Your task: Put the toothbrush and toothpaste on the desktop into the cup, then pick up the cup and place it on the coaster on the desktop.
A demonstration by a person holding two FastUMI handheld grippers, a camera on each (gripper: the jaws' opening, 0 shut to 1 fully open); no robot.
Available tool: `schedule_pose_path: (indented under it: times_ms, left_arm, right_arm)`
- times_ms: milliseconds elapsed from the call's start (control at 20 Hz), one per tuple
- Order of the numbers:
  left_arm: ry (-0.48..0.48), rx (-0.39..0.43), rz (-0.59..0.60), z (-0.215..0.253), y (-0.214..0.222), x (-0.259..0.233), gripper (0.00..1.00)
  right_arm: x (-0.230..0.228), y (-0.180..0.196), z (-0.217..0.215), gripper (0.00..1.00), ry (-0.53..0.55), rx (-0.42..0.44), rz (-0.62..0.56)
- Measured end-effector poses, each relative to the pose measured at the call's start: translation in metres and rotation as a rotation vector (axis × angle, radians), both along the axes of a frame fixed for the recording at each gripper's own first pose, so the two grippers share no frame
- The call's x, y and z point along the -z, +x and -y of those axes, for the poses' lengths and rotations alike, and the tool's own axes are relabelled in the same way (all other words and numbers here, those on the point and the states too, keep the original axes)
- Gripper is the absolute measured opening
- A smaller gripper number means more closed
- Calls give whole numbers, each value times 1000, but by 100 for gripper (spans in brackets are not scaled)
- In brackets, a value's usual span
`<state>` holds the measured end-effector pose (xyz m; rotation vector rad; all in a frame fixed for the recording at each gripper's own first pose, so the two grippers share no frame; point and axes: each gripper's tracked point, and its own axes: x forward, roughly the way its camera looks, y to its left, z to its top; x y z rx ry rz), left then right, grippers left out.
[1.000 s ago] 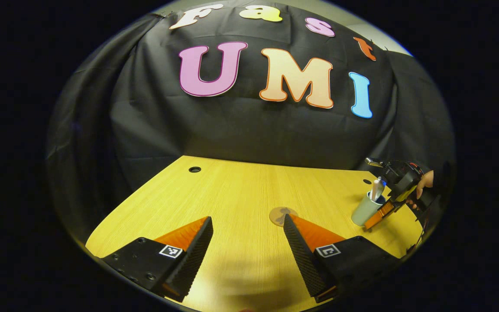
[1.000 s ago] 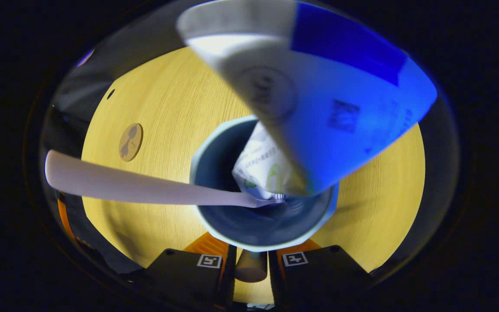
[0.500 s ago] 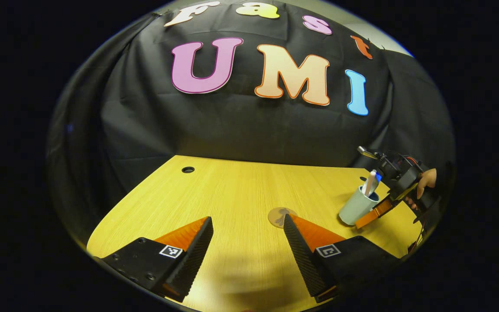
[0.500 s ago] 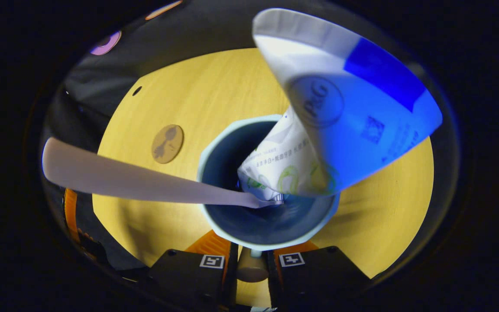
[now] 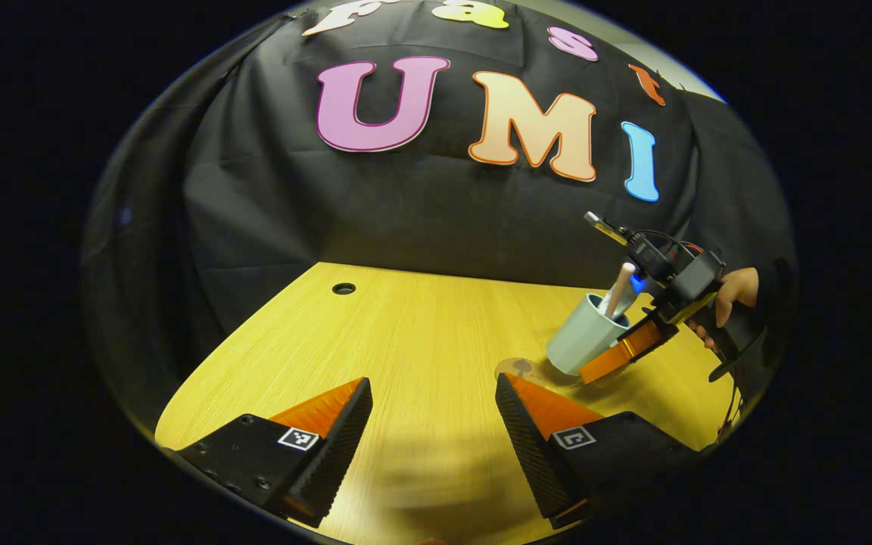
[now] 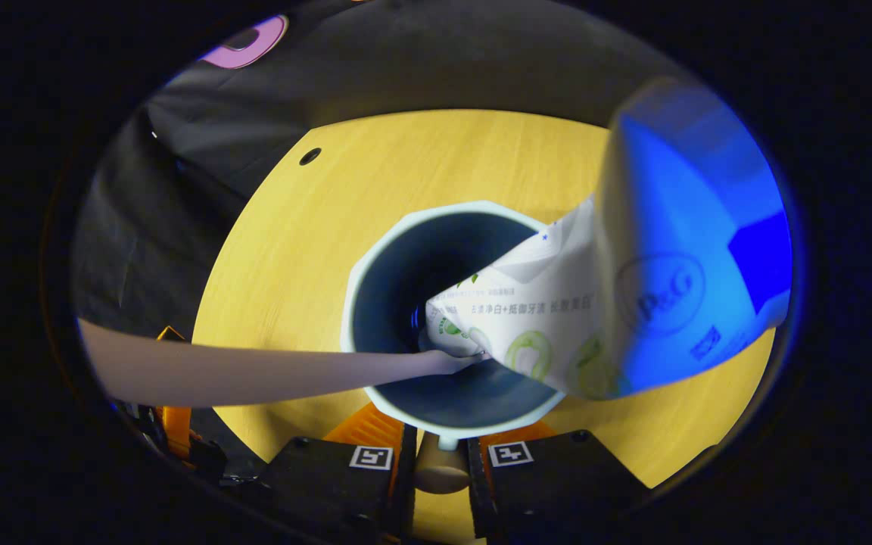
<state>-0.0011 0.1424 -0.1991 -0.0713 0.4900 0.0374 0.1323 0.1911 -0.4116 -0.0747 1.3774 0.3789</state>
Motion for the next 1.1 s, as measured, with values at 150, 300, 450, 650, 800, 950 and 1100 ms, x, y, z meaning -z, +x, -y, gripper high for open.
schedule_pose_path:
  times_ms: [150, 300, 450, 650, 800, 950, 1100]
  left_arm:
    - [-8, -14, -9, -11, -3, 4, 95]
    - [-22, -19, -14, -18, -4, 8, 95]
    - [-33, -9, -9, -17, -4, 9, 95]
    - [-69, 34, -7, 1, 2, 6, 95]
    - [-59, 67, 14, 21, 13, -4, 95]
    - [-64, 101, 42, 51, 21, -19, 95]
    - [-70, 125, 62, 86, 25, -38, 95]
  right_arm:
    - [14, 6, -20, 27, -19, -28, -26]
    - [42, -2, -34, 27, -75, -43, -44]
    - [48, -18, -46, 27, -102, -61, -33]
    - [9, -11, -48, 62, -69, -59, 34]
    - [-15, -11, -38, 96, -34, -44, 135]
    - [-57, -11, -9, 95, 1, -25, 298]
    - [-103, -14, 29, 95, 36, 11, 461]
